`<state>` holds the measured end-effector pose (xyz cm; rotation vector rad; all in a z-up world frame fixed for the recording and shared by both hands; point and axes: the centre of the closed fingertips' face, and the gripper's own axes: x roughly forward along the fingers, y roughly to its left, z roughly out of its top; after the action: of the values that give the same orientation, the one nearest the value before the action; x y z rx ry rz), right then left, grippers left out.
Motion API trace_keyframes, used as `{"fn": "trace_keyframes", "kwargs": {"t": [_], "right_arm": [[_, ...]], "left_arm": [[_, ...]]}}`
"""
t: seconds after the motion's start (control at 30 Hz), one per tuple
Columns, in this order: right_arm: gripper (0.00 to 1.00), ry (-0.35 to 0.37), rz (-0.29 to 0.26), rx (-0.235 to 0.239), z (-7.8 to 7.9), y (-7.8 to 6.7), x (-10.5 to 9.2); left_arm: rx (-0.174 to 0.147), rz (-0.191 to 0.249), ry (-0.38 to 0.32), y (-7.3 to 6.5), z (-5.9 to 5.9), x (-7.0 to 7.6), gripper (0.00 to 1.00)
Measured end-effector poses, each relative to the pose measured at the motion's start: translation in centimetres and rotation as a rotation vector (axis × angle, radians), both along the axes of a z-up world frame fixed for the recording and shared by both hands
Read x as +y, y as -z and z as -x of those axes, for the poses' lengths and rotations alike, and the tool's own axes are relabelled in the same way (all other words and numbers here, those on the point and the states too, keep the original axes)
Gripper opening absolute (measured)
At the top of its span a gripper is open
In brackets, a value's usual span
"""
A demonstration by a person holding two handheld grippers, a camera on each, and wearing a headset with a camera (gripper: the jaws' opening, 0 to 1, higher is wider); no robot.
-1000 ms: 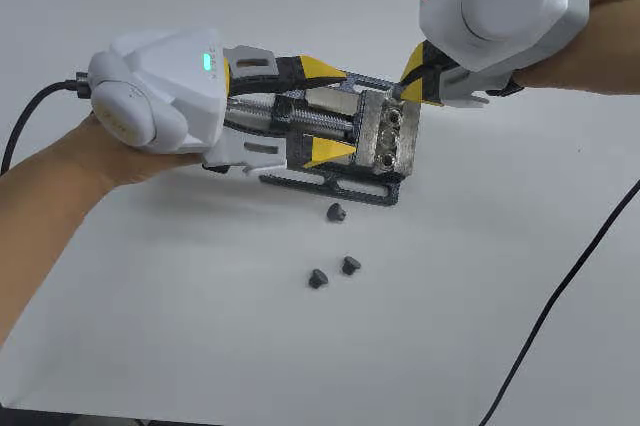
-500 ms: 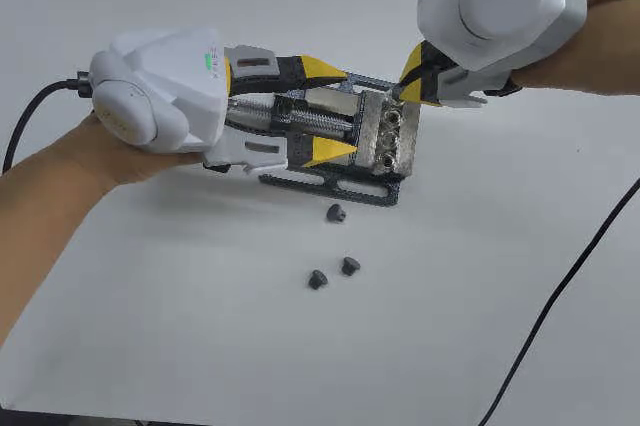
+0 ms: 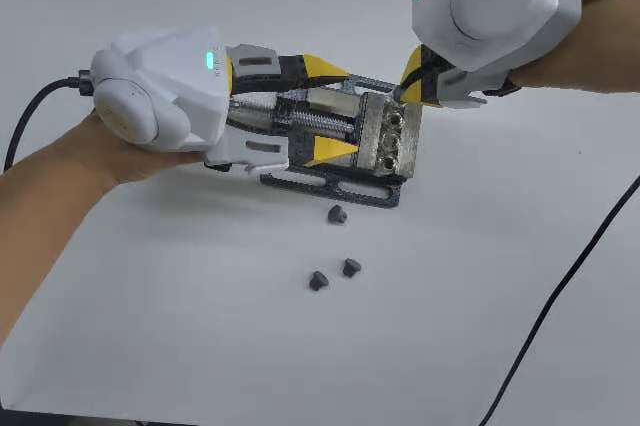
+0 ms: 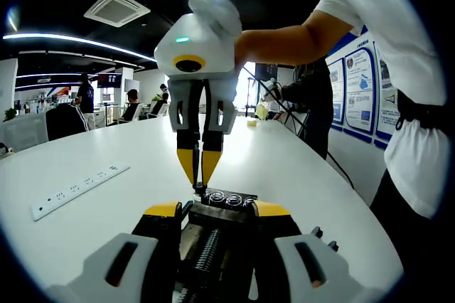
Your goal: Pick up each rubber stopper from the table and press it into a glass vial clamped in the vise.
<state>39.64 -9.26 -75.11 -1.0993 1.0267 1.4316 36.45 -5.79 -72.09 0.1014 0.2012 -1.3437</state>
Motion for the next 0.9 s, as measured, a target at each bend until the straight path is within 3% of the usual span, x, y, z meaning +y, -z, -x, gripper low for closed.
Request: {"fn": "trace_keyframes", "kwargs": {"t": [0.9], "right_arm": [[0.04,-0.002,0.033,-0.008,0.07,-0.05,-0.16]], "left_arm": [[-0.006,-0.002,-0.010,-0.35,-0.03,0.08,0.36]]}}
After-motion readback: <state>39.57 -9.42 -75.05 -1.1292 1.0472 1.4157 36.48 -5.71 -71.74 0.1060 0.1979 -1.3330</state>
